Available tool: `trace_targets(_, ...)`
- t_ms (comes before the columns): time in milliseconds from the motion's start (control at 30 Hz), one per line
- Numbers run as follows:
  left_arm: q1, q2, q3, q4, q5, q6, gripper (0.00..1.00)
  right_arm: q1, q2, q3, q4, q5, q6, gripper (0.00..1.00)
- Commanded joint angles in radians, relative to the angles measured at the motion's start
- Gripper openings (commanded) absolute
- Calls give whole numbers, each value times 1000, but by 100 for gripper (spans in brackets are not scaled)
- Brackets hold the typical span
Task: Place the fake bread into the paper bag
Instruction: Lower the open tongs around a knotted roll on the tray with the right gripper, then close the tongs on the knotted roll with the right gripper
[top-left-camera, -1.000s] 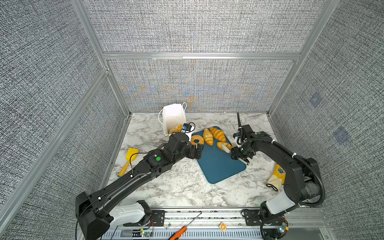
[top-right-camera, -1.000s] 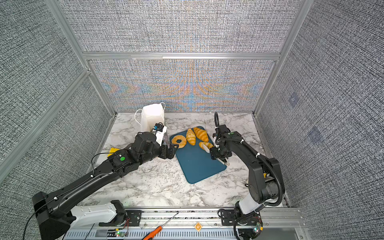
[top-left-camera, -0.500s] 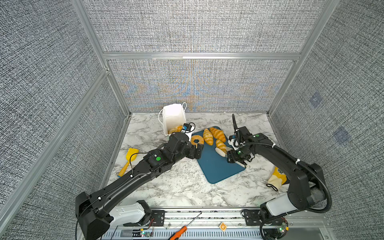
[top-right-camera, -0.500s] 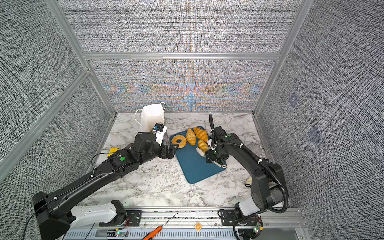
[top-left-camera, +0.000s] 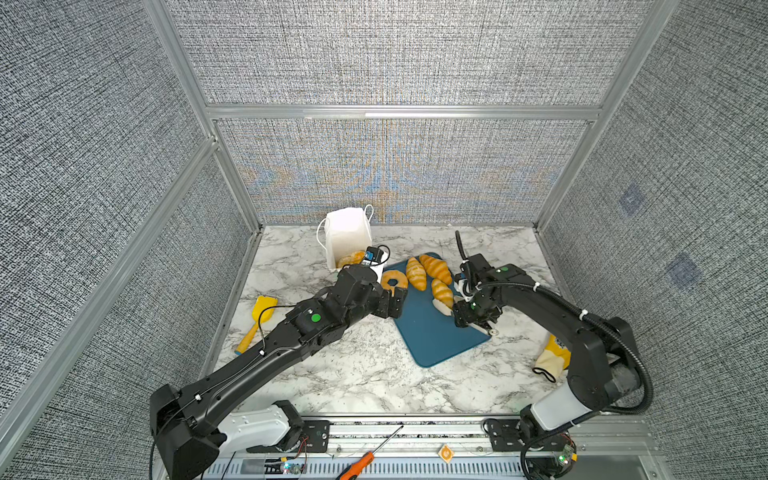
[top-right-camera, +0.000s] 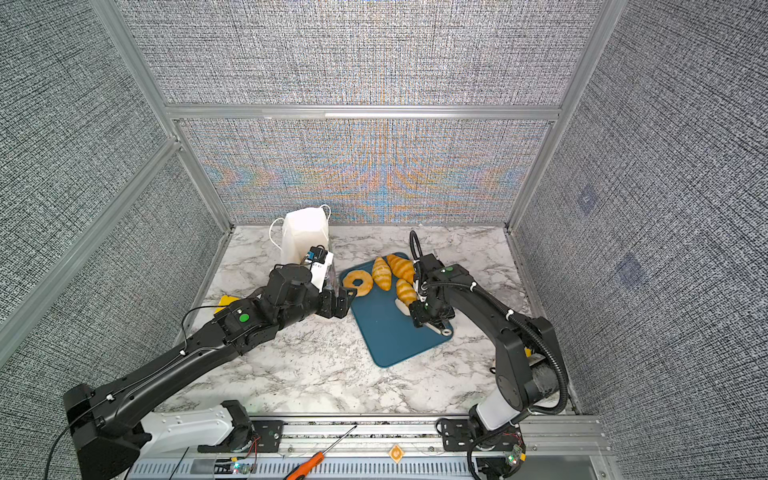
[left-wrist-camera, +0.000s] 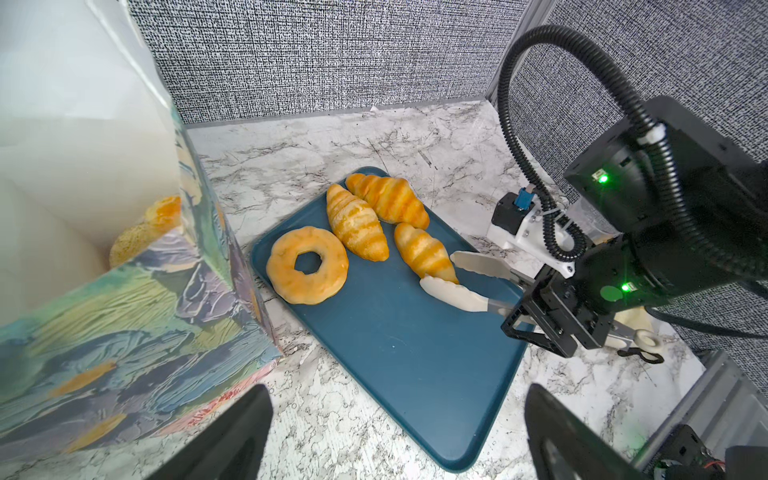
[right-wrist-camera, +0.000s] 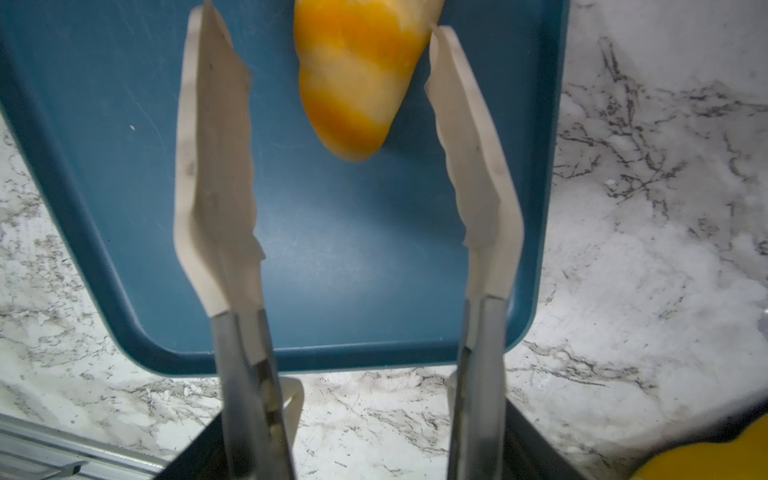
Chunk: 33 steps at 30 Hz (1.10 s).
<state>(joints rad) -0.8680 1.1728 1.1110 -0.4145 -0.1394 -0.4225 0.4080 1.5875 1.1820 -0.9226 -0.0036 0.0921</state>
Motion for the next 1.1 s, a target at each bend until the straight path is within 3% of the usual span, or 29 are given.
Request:
trace_targets(0,-1,-6,3,5,-5,2,96,4,9,16,-2,43,8,72)
trace_targets(367,0,-3,1,3,1,2,96,12,67,55,16,43,-5,72)
trace_targets(1067,0,-22,-15,-14,-17,-10,97,56,184,145,-10,149,-38,69)
